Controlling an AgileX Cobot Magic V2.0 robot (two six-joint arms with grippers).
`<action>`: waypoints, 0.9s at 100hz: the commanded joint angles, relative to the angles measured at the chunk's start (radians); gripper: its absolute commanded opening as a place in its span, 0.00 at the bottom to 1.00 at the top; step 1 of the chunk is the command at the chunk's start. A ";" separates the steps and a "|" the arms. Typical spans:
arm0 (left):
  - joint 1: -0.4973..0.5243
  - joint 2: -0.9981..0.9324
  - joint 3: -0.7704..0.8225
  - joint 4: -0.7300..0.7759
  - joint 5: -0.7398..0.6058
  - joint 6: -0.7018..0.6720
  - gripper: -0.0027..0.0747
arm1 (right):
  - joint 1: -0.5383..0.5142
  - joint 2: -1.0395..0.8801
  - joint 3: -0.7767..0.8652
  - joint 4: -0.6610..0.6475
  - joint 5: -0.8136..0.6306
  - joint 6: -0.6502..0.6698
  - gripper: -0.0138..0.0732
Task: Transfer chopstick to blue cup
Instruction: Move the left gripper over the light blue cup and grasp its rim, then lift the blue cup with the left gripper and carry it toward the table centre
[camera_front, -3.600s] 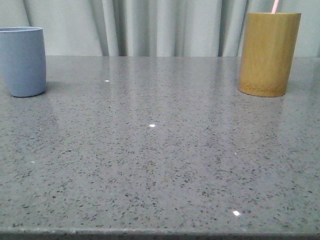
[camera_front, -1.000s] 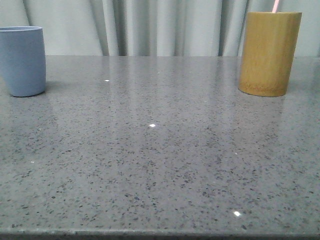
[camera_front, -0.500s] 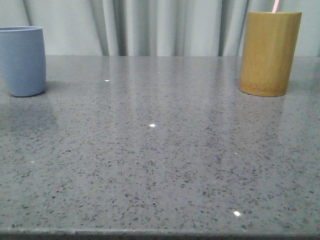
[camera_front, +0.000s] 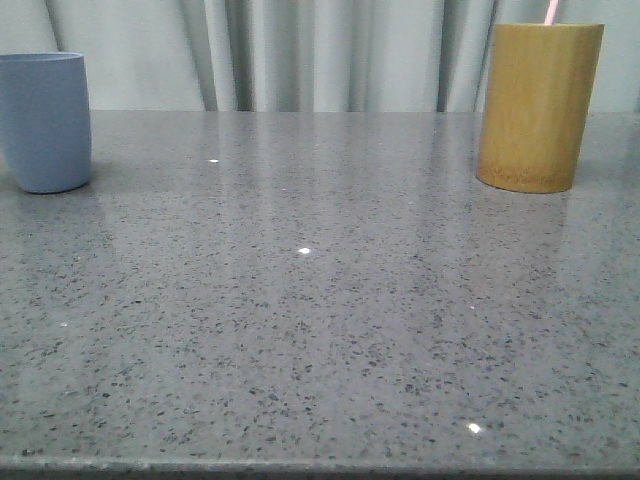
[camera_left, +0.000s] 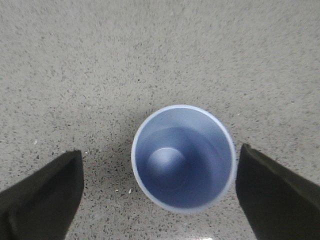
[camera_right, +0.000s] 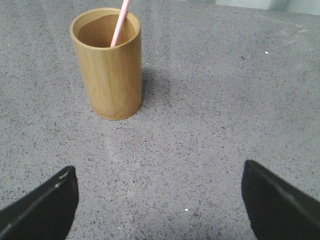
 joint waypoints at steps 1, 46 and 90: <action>0.000 0.002 -0.047 -0.006 -0.035 0.004 0.81 | -0.008 0.007 -0.036 -0.005 -0.059 -0.007 0.91; 0.000 0.098 -0.047 0.009 -0.034 0.004 0.78 | -0.008 0.007 -0.035 -0.005 -0.058 -0.007 0.91; 0.000 0.135 -0.047 0.009 -0.021 0.004 0.50 | -0.008 0.007 -0.035 -0.005 -0.061 -0.007 0.91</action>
